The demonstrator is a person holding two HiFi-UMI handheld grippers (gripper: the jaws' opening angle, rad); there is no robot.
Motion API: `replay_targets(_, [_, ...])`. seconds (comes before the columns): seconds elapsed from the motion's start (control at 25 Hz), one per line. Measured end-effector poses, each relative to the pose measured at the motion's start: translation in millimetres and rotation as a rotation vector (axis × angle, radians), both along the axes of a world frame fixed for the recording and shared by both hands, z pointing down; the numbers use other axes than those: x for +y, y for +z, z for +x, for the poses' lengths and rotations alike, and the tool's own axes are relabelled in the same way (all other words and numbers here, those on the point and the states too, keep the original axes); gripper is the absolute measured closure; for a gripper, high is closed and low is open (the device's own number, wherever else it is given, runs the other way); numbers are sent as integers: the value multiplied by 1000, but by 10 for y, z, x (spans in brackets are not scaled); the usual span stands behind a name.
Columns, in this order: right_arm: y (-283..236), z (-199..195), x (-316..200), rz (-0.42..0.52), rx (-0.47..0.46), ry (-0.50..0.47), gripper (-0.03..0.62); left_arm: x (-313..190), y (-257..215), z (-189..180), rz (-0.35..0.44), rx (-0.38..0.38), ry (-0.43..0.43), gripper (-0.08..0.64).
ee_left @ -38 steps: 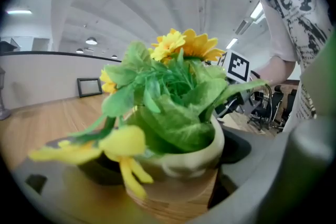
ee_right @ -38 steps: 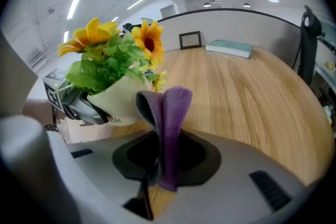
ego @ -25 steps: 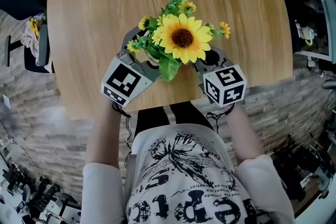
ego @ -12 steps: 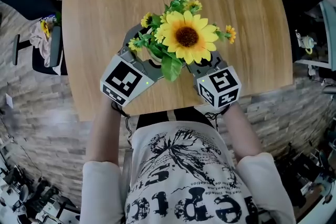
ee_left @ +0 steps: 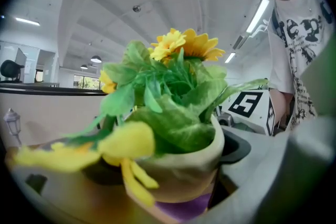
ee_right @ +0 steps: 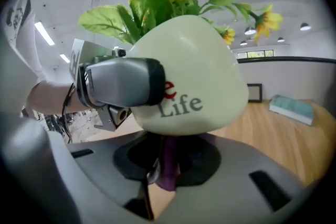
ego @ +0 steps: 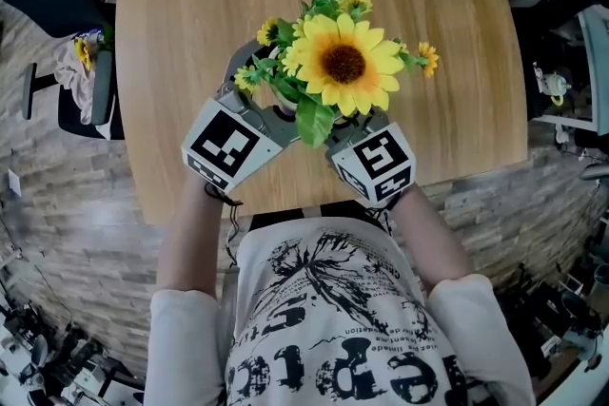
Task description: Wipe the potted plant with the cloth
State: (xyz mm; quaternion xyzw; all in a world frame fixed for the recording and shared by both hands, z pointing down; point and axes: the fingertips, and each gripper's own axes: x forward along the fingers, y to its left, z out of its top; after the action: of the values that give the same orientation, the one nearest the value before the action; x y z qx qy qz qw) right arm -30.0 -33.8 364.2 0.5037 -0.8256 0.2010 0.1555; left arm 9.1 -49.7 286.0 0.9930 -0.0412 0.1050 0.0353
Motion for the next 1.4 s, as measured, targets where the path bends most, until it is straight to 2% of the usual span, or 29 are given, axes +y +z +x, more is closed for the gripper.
replay_targets(0.2, [56, -94, 38, -21, 33, -53, 517, -7, 13, 2, 9, 0, -11, 37])
replay_targets(0.44, [85, -6, 215, -55, 39, -92, 517, 19, 42, 36, -14, 12, -41, 37])
replay_targets(0.76, [155, -6, 82, -66, -3, -49, 517, -254, 188, -174, -27, 11, -101, 37])
replay_targets(0.96, [79, 232, 115, -71, -107, 15, 517, -254, 213, -202, -52, 6, -131, 37])
replay_targets(1.28, [51, 530, 106, -62, -57, 65, 518, -249, 254, -201, -40, -21, -143, 37])
replay_targets(1.4, [43, 674, 58, -53, -55, 119, 518, -272, 277, -209, -25, -32, -142, 37])
